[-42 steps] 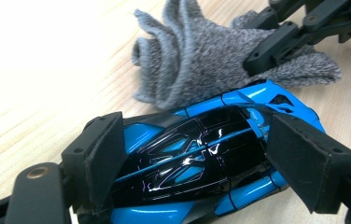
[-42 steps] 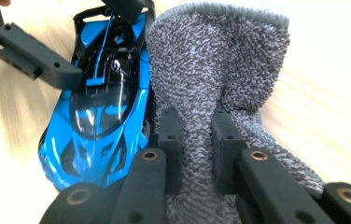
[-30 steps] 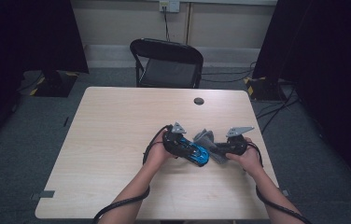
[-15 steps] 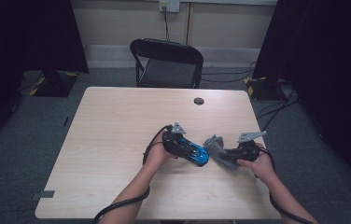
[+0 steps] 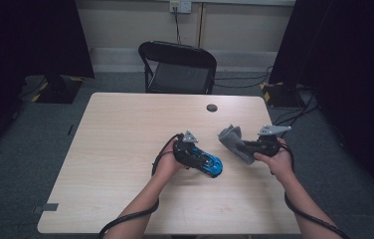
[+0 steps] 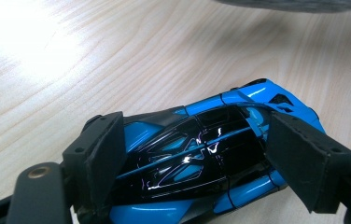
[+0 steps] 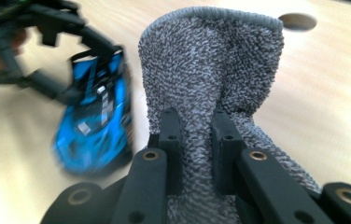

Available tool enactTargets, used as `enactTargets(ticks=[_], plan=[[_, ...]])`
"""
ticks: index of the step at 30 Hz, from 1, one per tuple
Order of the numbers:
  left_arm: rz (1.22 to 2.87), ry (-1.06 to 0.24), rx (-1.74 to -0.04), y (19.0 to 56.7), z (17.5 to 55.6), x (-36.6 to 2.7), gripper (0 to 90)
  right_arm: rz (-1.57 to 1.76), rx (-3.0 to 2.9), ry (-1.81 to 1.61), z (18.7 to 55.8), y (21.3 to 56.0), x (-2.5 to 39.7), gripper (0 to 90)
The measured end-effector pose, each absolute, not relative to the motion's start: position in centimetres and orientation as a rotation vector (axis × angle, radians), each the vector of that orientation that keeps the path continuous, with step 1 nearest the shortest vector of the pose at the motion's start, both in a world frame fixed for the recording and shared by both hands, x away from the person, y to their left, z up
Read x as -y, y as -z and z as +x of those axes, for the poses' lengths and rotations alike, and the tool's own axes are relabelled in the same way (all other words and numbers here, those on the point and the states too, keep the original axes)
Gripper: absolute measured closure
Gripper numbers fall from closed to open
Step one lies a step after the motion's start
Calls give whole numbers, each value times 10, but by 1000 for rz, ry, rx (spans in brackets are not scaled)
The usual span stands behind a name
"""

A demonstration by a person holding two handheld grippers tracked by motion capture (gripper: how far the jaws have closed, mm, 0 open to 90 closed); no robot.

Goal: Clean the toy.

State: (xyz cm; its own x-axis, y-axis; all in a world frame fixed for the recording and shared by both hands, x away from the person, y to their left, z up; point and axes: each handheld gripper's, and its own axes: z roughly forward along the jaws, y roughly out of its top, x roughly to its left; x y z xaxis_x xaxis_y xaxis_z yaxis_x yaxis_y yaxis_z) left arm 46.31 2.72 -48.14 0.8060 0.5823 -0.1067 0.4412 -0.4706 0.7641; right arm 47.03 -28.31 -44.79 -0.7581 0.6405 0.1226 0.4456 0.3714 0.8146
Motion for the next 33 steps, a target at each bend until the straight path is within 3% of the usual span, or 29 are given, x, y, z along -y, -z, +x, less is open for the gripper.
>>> enactTargets(ticks=[6,14,25,33], plan=[[2140,-212,-742,482,463,-28,201,916,-2448,-1298,505,451,237,780],[2128,-213,-739,483,462,-29,201,854,-2507,-1274,523,464,189,779],[2127,-210,-737,483,463,-28,200,810,-2586,-1202,532,482,155,778],[2127,-209,-739,483,463,-28,200,783,-2624,-1206,531,490,153,778]])
